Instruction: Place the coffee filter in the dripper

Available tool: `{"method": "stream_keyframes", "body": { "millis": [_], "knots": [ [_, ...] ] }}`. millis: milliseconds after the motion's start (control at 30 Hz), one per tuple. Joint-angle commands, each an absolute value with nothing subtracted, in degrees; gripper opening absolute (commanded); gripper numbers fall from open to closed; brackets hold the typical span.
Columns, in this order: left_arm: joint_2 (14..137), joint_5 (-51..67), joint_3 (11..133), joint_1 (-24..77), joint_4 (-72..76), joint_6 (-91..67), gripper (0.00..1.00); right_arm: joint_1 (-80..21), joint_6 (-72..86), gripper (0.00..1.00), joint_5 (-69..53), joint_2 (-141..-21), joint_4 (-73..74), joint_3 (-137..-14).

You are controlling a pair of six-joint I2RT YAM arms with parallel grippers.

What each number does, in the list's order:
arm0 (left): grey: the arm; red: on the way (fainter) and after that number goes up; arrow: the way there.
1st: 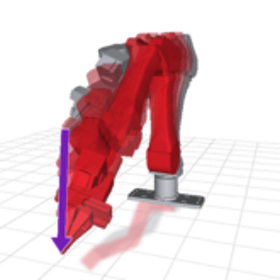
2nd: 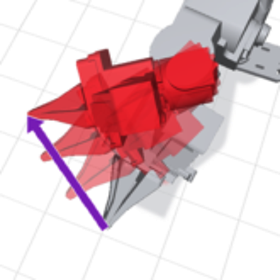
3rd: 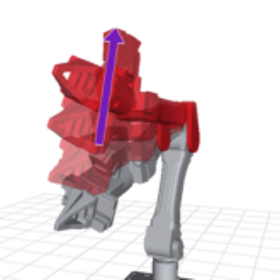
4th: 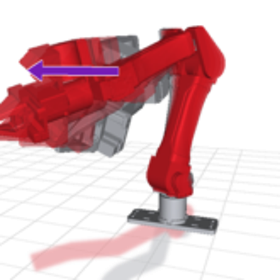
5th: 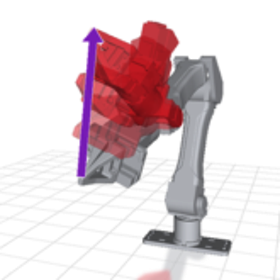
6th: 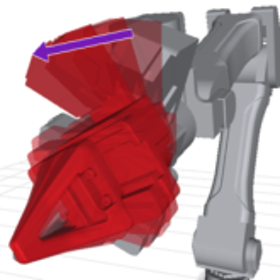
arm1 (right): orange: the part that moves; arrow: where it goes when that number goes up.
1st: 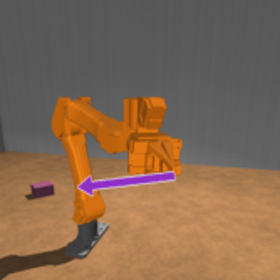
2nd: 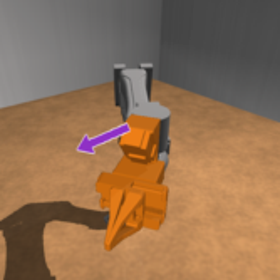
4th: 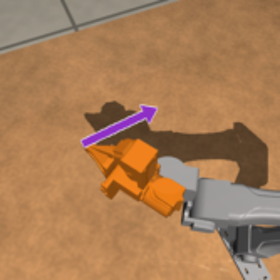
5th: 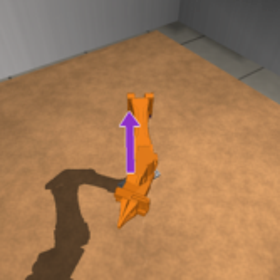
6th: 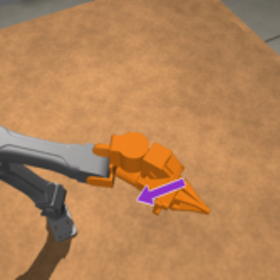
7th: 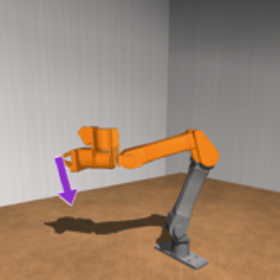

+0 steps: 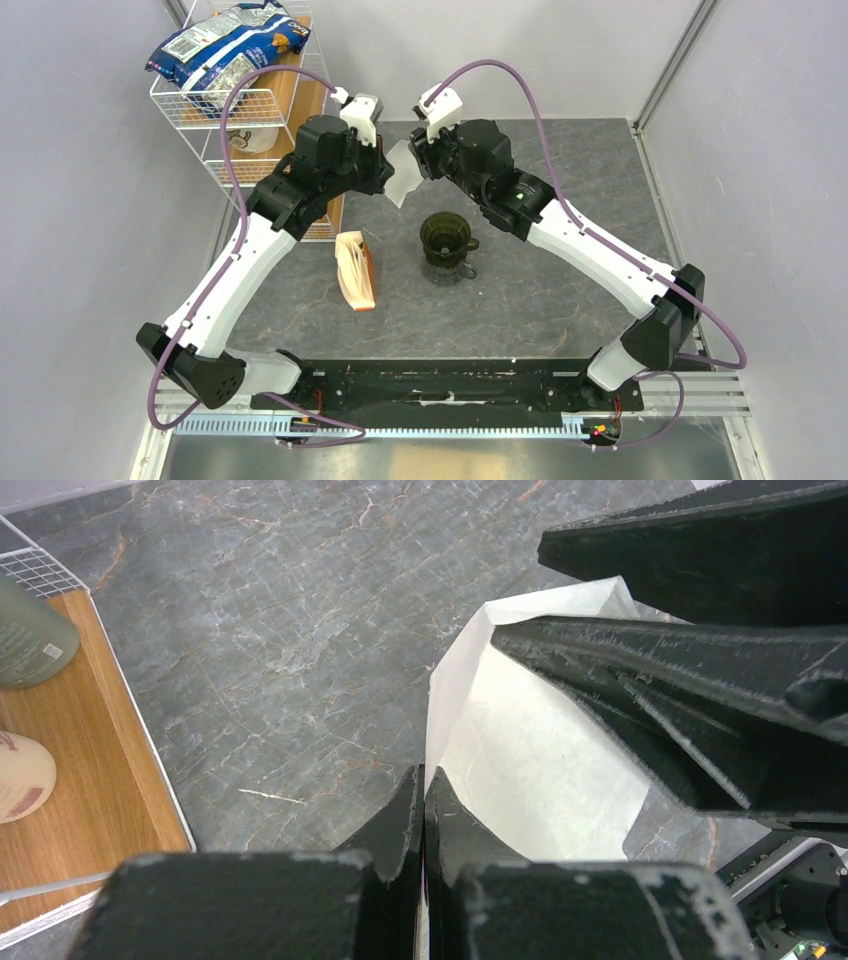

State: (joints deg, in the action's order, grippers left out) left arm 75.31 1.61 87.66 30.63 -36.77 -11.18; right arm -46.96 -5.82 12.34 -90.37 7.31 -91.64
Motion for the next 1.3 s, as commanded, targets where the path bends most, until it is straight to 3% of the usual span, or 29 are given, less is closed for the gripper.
{"method": "stream_keyframes", "body": {
  "millis": [0,100,200,333,367,400,467,500,533,1100,1267],
  "knots": [
    [75.54,1.24,87.9,31.07,-36.23,-8.14,0.02,-46.32,-7.51,0.39,9.16,-87.81,6.46,-91.28],
    [75.72,1.2,87.96,31.03,-36.14,-7.65,0.02,-46.14,-8.17,0.23,7.47,-86.8,6.41,-90.47],
    [75.66,1.0,87.8,31.1,-35.36,-7.21,0.02,-45.87,-7.88,0.0,6.35,-86.13,6.76,-89.71],
    [75.22,1.15,87.55,31.12,-33.87,-7.03,0.02,-45.56,-6.71,0.0,4.88,-85.45,7.2,-89.03],
    [75.08,1.07,87.5,31.22,-33.61,-7.14,0.02,-45.61,-6.32,0.07,5.04,-85.35,7.28,-89.01],
    [74.88,0.94,87.29,31.2,-33.22,-7.35,0.02,-45.62,-6.07,0.33,5.01,-85.41,7.71,-89.05],
    [74.13,0.62,86.67,31.2,-32.01,-8.46,0.02,-45.61,-4.29,0.68,6.77,-85.79,9.09,-89.69],
    [73.7,0.25,86.31,31.25,-31.47,-9.26,0.02,-45.56,-3.37,0.81,7.7,-86.0,9.95,-89.94],
    [73.5,0.24,85.95,31.21,-30.85,-10.0,0.02,-45.61,-2.73,0.83,8.65,-86.28,10.5,-90.0],
    [71.89,-2.94,85.89,31.2,-29.84,-21.28,0.02,-45.61,-0.09,0.73,13.65,-87.17,11.71,-87.31],
    [71.56,-2.87,85.96,30.77,-30.06,-22.66,0.02,-45.33,-0.52,0.61,12.59,-86.1,11.86,-85.72]
  ]
}}
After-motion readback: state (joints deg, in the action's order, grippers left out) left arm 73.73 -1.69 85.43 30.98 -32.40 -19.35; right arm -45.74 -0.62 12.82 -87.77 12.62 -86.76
